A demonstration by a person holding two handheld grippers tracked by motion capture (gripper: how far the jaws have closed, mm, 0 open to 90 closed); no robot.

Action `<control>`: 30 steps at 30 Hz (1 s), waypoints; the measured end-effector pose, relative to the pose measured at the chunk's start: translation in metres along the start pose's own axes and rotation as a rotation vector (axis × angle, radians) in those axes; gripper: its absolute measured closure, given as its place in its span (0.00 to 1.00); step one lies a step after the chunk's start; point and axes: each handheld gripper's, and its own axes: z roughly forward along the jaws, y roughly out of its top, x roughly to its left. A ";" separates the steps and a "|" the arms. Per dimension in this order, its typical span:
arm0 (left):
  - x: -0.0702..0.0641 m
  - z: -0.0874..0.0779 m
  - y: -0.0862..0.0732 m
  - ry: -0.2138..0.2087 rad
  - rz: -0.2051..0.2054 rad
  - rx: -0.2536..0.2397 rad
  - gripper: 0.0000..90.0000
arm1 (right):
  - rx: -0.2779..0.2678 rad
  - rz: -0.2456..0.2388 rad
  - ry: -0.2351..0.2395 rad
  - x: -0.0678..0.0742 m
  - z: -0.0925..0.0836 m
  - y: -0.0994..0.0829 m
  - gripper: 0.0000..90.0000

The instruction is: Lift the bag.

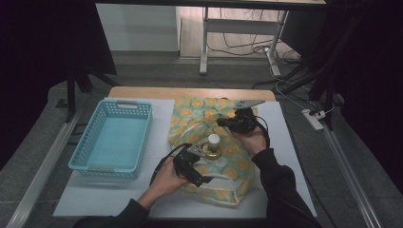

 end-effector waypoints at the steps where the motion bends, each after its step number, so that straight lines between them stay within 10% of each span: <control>1: 0.000 0.003 -0.001 0.010 0.005 0.010 0.00 | 0.000 0.000 0.000 0.000 0.000 0.000 1.00; 15: 0.001 0.020 -0.006 0.091 0.029 0.067 0.09 | 0.002 0.000 0.004 0.000 0.001 0.000 1.00; 30: 0.007 0.013 -0.003 0.113 -0.006 0.059 0.61 | 0.003 -0.003 0.001 0.002 0.002 0.000 1.00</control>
